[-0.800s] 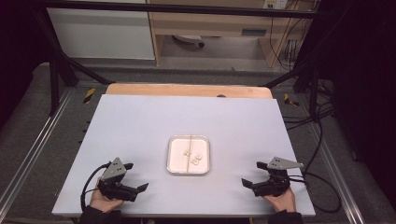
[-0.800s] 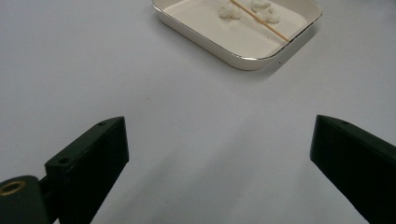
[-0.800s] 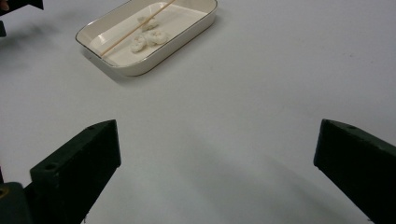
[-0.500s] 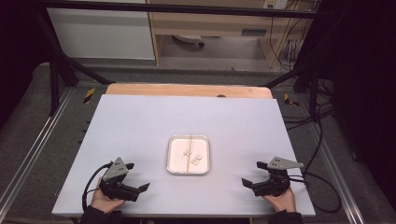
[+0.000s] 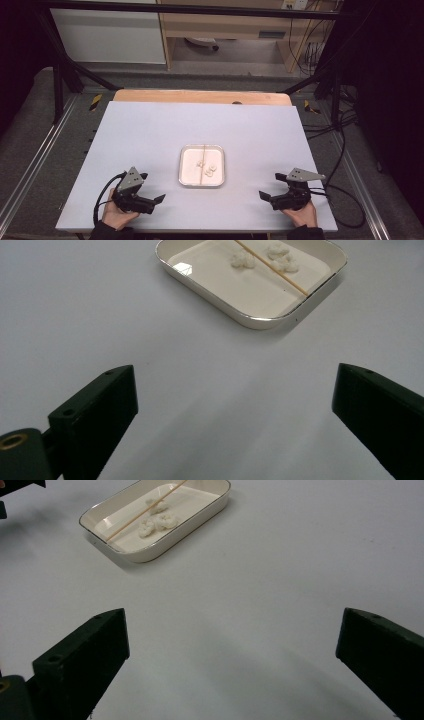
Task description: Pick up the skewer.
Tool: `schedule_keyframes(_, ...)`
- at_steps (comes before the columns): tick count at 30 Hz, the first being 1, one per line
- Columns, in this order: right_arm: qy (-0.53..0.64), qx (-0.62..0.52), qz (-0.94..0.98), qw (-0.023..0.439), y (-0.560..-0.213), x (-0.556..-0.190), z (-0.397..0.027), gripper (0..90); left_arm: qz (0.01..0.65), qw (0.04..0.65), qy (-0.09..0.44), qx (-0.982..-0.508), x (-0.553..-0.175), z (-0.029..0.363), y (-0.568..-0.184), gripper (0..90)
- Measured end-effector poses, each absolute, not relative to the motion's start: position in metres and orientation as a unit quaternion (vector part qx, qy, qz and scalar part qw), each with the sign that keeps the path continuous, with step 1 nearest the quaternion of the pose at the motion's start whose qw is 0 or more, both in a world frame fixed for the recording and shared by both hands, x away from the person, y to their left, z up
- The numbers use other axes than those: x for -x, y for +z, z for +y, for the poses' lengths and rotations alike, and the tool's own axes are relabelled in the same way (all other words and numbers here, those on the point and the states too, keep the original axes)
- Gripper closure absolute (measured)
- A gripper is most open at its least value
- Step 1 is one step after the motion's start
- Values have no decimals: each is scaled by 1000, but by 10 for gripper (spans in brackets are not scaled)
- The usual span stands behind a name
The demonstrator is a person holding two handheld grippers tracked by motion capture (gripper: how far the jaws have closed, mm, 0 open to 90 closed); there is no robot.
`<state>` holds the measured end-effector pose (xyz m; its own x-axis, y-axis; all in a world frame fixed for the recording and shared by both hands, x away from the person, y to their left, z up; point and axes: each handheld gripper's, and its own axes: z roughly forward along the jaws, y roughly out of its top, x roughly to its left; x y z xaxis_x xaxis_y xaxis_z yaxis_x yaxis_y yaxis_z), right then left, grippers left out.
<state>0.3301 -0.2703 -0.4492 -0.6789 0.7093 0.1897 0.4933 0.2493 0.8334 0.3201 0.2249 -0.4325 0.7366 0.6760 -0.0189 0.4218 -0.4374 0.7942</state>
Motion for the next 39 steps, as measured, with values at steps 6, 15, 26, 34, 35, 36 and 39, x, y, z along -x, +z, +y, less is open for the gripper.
schedule_keyframes(6,476,-386,782,114,-449,-330,-270,13,325,413,156,-836,-323,211,-422,49)
schedule_keyframes(15,475,-386,783,115,-449,-330,-270,13,334,415,151,-833,-337,179,-408,132)
schedule_keyframes(26,475,-385,783,114,-450,-330,-270,13,357,394,141,-835,-352,135,-413,251)
schedule_keyframes(34,475,-384,783,114,-450,-330,-270,13,384,384,153,-826,-359,111,-421,349)
schedule_keyframes(35,475,-384,784,113,-450,-330,-270,13,387,380,156,-825,-360,108,-422,361)
schedule_keyframes(36,474,-385,784,114,-450,-330,-270,13,391,380,159,-823,-361,106,-423,376)
schedule_keyframes(39,474,-384,785,113,-450,-330,-270,13,399,384,156,-818,-362,103,-425,438)
